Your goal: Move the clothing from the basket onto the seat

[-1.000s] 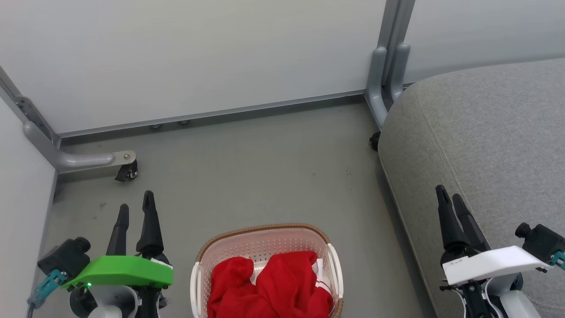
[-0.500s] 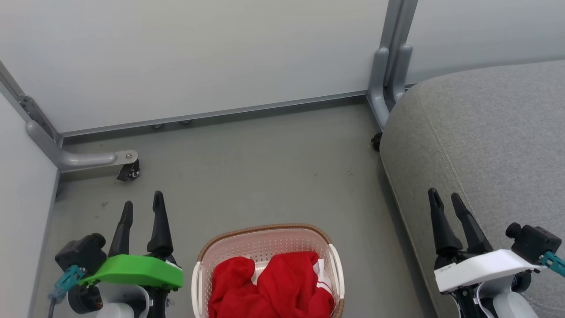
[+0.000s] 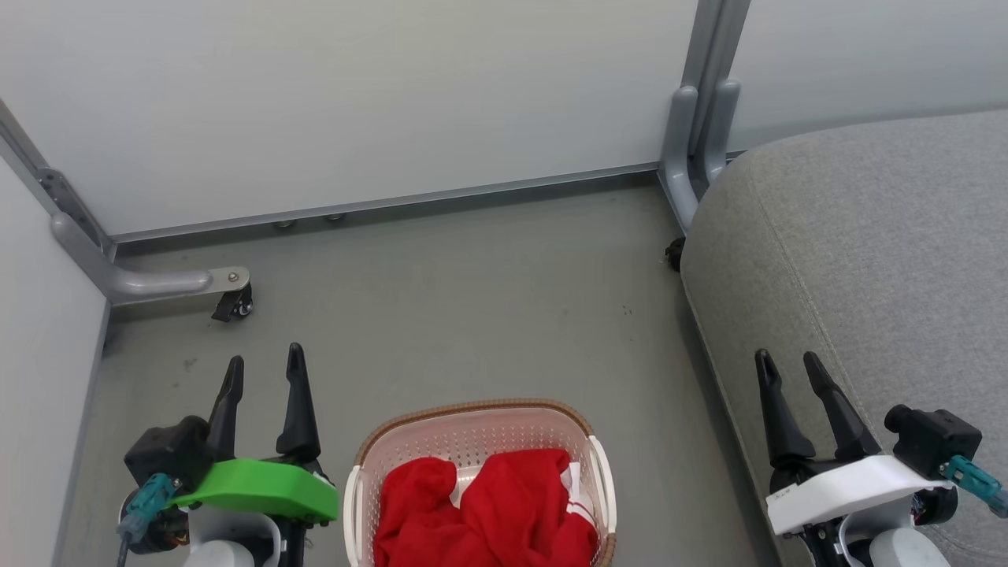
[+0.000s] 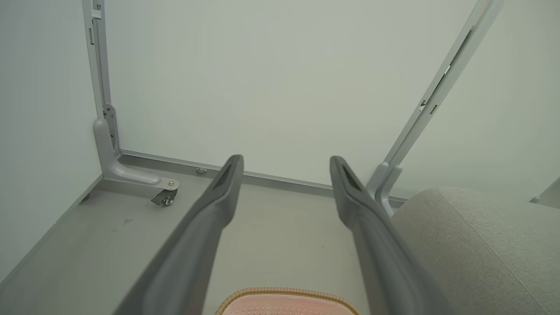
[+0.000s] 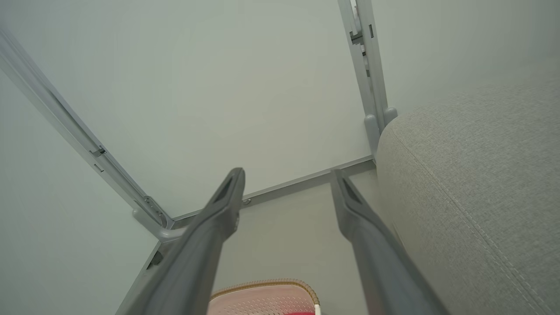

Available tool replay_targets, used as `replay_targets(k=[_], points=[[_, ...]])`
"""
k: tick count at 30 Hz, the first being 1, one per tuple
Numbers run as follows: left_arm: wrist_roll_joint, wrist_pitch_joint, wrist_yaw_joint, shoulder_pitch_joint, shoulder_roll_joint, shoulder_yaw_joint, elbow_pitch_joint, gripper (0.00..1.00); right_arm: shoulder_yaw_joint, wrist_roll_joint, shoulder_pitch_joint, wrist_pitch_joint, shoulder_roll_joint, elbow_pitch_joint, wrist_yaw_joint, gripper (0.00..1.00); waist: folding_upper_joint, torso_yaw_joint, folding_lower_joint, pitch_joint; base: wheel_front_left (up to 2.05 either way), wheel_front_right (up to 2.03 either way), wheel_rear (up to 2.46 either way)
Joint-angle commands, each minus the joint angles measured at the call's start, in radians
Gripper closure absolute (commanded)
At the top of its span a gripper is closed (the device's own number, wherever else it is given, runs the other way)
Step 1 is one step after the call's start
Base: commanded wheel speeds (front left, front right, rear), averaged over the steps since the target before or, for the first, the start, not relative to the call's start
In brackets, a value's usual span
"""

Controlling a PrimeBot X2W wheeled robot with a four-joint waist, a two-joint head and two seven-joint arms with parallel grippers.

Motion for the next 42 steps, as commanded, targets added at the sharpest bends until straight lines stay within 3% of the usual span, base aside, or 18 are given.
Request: replay_targets(k=[1,32,42], points=[[0.032,-0.009,-0.003,-0.019,0.008,-0.005,-0.001,0.0,-0.006,-0.029,0.002,-0.01,-0.001,-0.003,0.0,0.0,0.0062,0.0,0.0,0.0,0.0,0.0,0.0],[0.242,-0.071,-0.014,-0.033,0.01,-0.057,0.037,0.0,-0.033,-0.301,0.012,-0.038,0.027,-0.017,0.0,0.0,0.0085,0.008,0.0,0.0,0.0,0.0,0.0],[0.246,-0.081,-0.013,-0.037,0.01,-0.071,0.054,0.0,-0.051,-0.336,0.021,-0.042,0.033,-0.015,0.0,0.0,0.009,0.013,0.0,-0.001,0.0,0.0,0.0]])
